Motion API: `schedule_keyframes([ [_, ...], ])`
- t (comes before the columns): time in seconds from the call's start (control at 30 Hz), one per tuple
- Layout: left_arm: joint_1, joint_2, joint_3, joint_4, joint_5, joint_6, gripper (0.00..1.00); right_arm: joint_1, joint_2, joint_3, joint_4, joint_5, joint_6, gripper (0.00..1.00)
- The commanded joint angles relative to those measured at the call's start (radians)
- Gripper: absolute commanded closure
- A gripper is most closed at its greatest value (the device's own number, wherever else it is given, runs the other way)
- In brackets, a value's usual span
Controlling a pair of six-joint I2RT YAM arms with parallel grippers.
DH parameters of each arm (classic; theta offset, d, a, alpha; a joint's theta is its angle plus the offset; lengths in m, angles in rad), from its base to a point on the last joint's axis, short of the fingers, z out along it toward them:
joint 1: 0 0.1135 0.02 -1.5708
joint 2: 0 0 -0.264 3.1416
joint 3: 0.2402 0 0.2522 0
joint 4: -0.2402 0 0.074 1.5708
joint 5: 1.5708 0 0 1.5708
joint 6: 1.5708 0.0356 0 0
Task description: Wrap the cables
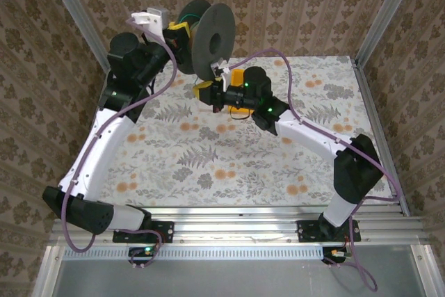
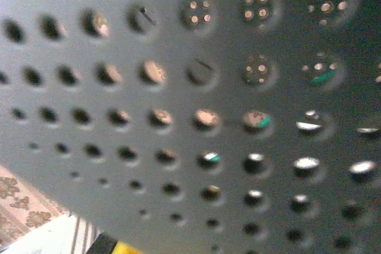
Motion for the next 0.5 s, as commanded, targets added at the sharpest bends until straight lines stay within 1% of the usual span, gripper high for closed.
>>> schedule_keyframes([
  [0.0,-0.054,0.008,0.066,0.006,-0.096,0.110,1.00,0.032,-0.091,0.049,-0.031,0.021,-0.091,1.00],
  [0.13,-0.101,0.019,0.069,-0.022,-0.136,0.170,1.00,0.032,-0.121,0.068,-0.048,0.041,-0.116,1.00],
  [0.27,-0.129,0.018,0.051,-0.035,-0.166,0.199,1.00,0.032,-0.135,0.082,-0.036,0.042,-0.110,1.00],
  [0.47,-0.134,0.004,0.026,-0.015,-0.162,0.187,1.00,0.032,-0.129,0.097,-0.060,0.050,-0.120,1.00],
])
